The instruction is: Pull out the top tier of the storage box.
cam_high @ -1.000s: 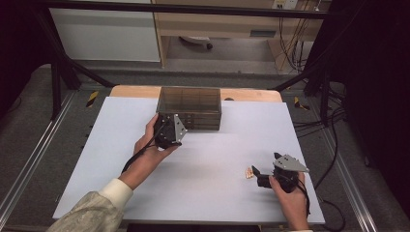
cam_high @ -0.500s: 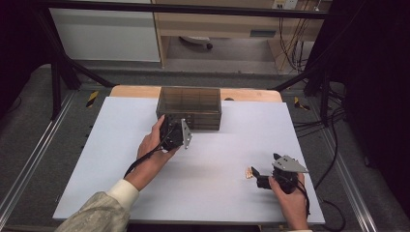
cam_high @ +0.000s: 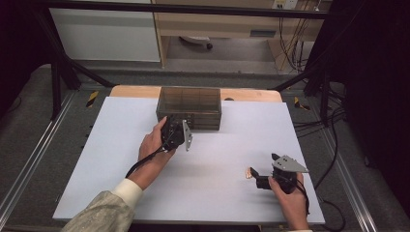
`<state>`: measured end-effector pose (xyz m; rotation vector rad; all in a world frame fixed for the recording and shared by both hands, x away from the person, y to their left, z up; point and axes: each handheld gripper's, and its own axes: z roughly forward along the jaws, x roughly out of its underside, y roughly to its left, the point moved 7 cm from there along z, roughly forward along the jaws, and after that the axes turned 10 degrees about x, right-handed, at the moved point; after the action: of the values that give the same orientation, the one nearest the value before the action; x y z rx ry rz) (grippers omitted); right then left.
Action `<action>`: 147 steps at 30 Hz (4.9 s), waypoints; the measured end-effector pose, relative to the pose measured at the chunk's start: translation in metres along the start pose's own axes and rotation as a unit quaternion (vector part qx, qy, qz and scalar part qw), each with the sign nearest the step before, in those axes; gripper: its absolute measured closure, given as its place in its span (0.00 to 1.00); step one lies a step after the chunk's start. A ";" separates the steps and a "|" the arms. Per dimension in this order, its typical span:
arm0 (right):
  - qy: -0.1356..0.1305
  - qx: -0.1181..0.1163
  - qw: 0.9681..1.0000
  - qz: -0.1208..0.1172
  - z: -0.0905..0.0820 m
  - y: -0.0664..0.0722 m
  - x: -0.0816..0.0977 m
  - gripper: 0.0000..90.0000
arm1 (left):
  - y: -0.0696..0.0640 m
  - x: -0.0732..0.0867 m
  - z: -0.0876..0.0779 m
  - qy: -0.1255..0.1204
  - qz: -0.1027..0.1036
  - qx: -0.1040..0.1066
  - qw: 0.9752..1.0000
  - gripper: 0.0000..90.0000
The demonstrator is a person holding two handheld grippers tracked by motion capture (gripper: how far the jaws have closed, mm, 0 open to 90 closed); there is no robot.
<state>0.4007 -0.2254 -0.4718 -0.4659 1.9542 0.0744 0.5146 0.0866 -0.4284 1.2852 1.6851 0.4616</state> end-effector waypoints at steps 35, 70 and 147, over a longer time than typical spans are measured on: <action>0.003 -0.019 1.000 -0.012 0.001 0.006 -0.001 0.06 | -0.008 -0.006 0.021 0.022 0.101 -0.044 0.994 0.74; 0.013 -0.021 1.000 -0.013 0.003 0.006 0.003 0.05 | -0.013 -0.011 0.043 0.029 0.178 -0.078 0.981 0.89; 0.024 -0.025 0.999 -0.017 0.005 0.011 0.005 0.04 | -0.004 -0.002 -0.028 -0.072 -0.011 0.138 0.988 0.34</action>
<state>0.3997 -0.2151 -0.4803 -0.5375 1.9938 0.0904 0.4891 0.0897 -0.4171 1.4585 1.6798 0.1201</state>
